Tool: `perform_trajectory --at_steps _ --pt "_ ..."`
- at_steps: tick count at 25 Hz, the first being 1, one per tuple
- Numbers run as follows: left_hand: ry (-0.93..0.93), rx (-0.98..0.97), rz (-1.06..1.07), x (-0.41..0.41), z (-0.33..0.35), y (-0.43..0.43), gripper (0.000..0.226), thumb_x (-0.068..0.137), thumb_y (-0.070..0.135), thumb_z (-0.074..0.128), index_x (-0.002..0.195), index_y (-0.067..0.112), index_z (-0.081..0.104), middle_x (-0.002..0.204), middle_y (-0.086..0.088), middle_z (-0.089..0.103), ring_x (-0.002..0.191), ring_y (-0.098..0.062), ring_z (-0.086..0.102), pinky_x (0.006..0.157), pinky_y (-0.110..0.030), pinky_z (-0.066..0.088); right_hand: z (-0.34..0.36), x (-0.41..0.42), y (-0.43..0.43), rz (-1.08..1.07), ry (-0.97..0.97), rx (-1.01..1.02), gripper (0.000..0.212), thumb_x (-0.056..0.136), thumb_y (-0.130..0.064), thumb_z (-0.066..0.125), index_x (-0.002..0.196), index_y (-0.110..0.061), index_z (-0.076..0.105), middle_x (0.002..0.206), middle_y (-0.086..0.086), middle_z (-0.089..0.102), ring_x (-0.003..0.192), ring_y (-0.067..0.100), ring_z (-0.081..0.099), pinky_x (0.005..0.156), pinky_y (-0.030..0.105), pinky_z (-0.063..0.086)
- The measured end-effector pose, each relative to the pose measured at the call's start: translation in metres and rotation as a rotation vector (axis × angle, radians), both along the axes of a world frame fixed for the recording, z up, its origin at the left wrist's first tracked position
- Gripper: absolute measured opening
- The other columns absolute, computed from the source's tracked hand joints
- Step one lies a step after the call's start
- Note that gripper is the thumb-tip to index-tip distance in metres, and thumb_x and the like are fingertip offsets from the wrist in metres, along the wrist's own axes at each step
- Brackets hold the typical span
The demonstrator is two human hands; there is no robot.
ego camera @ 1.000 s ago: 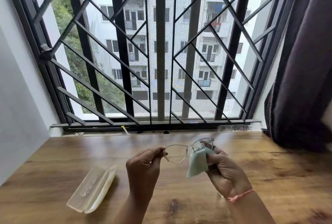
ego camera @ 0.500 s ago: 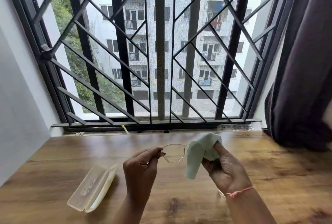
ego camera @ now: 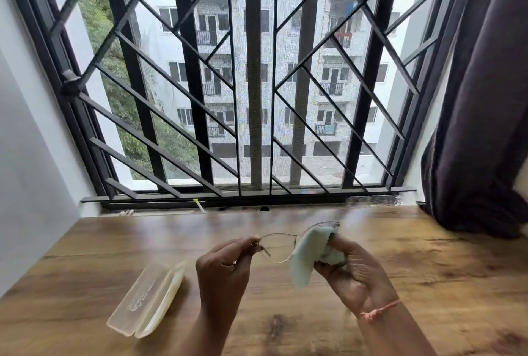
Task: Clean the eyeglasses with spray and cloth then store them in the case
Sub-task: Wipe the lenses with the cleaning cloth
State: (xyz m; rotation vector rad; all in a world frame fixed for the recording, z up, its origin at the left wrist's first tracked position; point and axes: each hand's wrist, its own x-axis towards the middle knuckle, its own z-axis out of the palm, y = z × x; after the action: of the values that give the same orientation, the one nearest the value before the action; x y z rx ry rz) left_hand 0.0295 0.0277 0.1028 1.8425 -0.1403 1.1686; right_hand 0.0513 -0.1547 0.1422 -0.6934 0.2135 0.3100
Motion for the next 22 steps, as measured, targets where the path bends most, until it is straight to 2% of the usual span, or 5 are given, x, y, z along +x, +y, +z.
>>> perform_trajectory --at_steps 5,8,11,16,22 --pt "0.004 -0.006 -0.022 -0.001 0.0 0.001 0.02 0.06 0.003 0.073 0.078 0.012 0.075 0.074 0.007 0.07 0.071 0.002 0.067 0.066 -0.013 0.053 0.007 -0.005 -0.001 -0.052 0.081 0.082 0.046 0.031 -0.014 0.09 0.069 0.002 0.07 0.062 0.018 0.07 0.052 0.028 0.068 0.044 0.045 0.056" --pt "0.009 0.004 0.011 0.0 0.001 0.007 0.023 0.058 -0.002 0.078 0.077 0.011 0.075 0.076 0.012 0.068 0.074 0.011 0.063 0.068 -0.006 0.049 0.006 0.0 -0.004 -0.088 0.088 0.082 0.035 0.053 -0.012 0.074 0.083 0.001 0.062 0.064 0.018 0.07 0.054 0.028 0.069 0.052 0.05 0.056" --pt "0.042 0.007 0.033 0.0 -0.001 0.01 0.032 0.055 -0.012 0.081 0.077 0.011 0.075 0.076 0.013 0.067 0.074 0.016 0.061 0.069 -0.003 0.047 0.003 0.003 -0.007 -0.06 0.047 0.086 0.043 0.033 0.006 0.08 0.074 0.006 0.064 0.064 0.018 0.069 0.055 0.027 0.069 0.056 0.044 0.057" --pt "0.035 0.001 0.037 -0.001 0.001 0.012 0.037 0.055 -0.013 0.081 0.079 0.014 0.075 0.077 0.018 0.068 0.075 0.018 0.061 0.069 -0.001 0.045 0.003 0.004 -0.01 0.037 0.033 0.048 0.022 0.058 0.011 0.052 0.076 0.006 0.065 0.061 0.018 0.068 0.051 0.027 0.068 0.042 0.03 0.055" --pt "0.03 0.0 0.04 -0.002 0.001 0.012 0.032 0.056 -0.012 0.08 0.078 0.01 0.075 0.075 0.01 0.069 0.074 0.004 0.066 0.068 -0.007 0.05 -0.001 0.001 -0.011 0.069 -0.017 0.062 0.041 0.042 0.007 0.074 0.081 0.004 0.065 0.066 0.022 0.068 0.058 0.037 0.068 0.061 0.043 0.057"
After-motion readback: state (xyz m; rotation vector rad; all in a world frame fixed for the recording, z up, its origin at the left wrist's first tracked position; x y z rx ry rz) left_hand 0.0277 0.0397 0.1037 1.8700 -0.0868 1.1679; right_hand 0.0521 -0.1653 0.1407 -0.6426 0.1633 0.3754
